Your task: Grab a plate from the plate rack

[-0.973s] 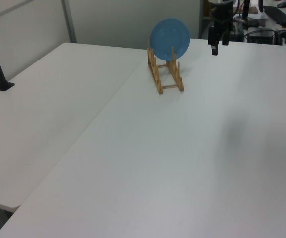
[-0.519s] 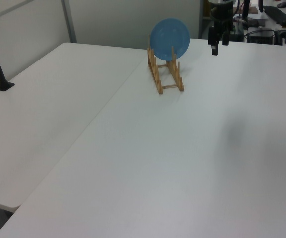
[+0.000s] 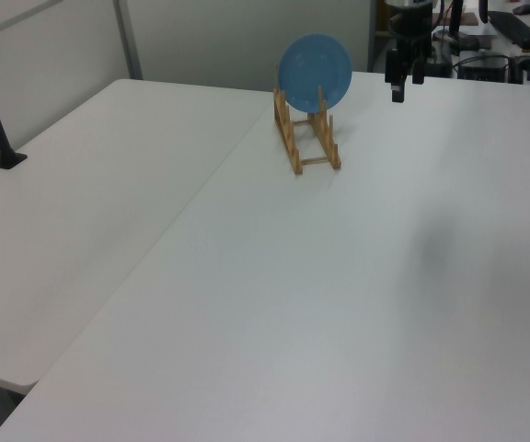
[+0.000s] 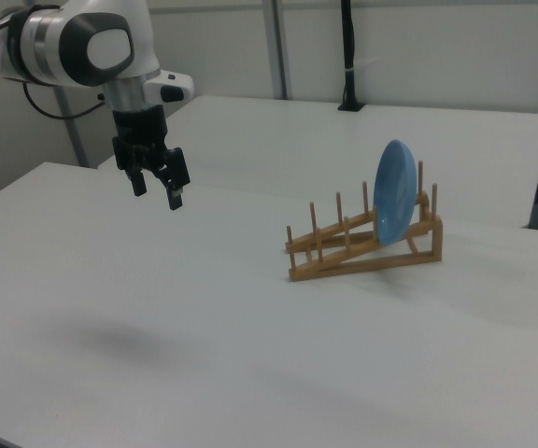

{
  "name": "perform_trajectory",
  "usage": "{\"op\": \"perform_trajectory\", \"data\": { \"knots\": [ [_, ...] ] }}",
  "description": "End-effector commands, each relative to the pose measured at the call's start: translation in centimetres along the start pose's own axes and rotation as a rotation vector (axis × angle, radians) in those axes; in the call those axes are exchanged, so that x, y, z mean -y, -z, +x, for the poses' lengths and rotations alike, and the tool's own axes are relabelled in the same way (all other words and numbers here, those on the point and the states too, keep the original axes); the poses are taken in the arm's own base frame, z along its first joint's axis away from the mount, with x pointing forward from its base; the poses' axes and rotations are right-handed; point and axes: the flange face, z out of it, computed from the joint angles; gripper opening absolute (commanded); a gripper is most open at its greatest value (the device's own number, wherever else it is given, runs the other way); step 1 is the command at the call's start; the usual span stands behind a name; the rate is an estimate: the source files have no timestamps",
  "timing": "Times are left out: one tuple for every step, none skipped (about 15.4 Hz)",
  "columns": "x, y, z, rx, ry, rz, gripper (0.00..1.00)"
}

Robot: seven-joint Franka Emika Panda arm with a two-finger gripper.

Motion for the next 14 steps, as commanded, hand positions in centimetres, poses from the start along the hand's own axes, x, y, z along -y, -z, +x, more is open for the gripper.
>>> {"op": "perform_trajectory", "data": {
  "knots": [
    [-0.07, 0.28, -0.52, 0.028, 0.022, 0.008, 1.00],
    [-0.07, 0.28, -0.52, 0.028, 0.022, 0.008, 1.00],
    [-0.06, 0.28, -0.52, 0.028, 0.022, 0.009, 1.00],
    [-0.07, 0.27, -0.53, 0.029, 0.021, 0.008, 1.00],
    [-0.06, 0.27, -0.54, 0.030, 0.021, 0.009, 1.00],
    [-0.17, 0.23, -0.57, 0.034, 0.019, 0.007, 1.00],
    [-0.26, 0.31, -0.59, 0.033, 0.018, 0.007, 1.00],
    [-0.26, 0.31, -0.59, 0.033, 0.018, 0.007, 1.00],
    [-0.18, 0.31, -0.61, 0.033, 0.018, 0.007, 1.00],
    [-0.10, 0.31, -0.62, 0.033, 0.015, 0.007, 1.00],
    [-0.18, 0.28, -0.64, 0.036, 0.012, 0.007, 1.00],
    [-0.37, 0.32, -0.70, 0.039, 0.009, 0.007, 1.00],
    [-0.38, 0.40, -0.69, 0.037, 0.009, 0.007, 1.00],
    [-0.38, 0.40, -0.69, 0.037, 0.009, 0.007, 1.00]
  ]
}}
